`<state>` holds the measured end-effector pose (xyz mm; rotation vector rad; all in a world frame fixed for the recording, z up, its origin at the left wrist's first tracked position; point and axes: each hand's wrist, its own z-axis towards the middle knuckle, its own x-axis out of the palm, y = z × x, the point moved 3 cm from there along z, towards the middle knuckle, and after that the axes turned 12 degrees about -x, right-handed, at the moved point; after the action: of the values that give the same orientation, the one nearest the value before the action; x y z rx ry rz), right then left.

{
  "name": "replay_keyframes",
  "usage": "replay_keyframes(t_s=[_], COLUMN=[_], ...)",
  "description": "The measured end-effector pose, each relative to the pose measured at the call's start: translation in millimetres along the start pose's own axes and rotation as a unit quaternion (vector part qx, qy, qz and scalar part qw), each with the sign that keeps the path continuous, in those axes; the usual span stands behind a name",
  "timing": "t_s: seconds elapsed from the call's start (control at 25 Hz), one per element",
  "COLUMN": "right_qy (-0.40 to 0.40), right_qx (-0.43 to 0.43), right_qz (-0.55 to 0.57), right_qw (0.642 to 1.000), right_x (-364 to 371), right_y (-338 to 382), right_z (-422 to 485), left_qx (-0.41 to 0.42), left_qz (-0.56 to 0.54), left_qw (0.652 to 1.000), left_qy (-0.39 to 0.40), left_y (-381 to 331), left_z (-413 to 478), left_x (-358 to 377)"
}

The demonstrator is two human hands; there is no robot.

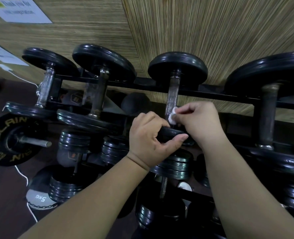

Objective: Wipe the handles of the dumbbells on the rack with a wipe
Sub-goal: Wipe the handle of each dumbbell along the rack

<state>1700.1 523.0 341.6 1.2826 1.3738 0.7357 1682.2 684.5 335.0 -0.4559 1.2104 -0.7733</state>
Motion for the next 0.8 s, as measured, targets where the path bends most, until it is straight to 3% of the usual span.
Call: replay_keyframes(t_s=[0.08, 0.32, 0.6, 0.8], right_qy=[0.003, -0.139, -0.029, -0.154], right_qx=[0.010, -0.042, -0.021, -0.072], right_qz=[0.021, 0.090, 0.026, 0.038], right_qw=[1.000, 0.985, 0.999, 0.985], right_x=[-1, -5, -4, 0], right_y=[0, 13, 2, 17], right_z=[0, 50, 7, 53], left_qx=[0.003, 0.006, -0.006, -0.022], left_qz=[0.002, -0.002, 0.003, 0.013], left_qw=[1.000, 1.000, 1.000, 1.000], left_qy=[-0.002, -0.009, 0.002, 0.015], left_y=[-1, -3, -1, -2], left_z=[1, 1, 0, 0], left_x=[0, 0, 1, 1])
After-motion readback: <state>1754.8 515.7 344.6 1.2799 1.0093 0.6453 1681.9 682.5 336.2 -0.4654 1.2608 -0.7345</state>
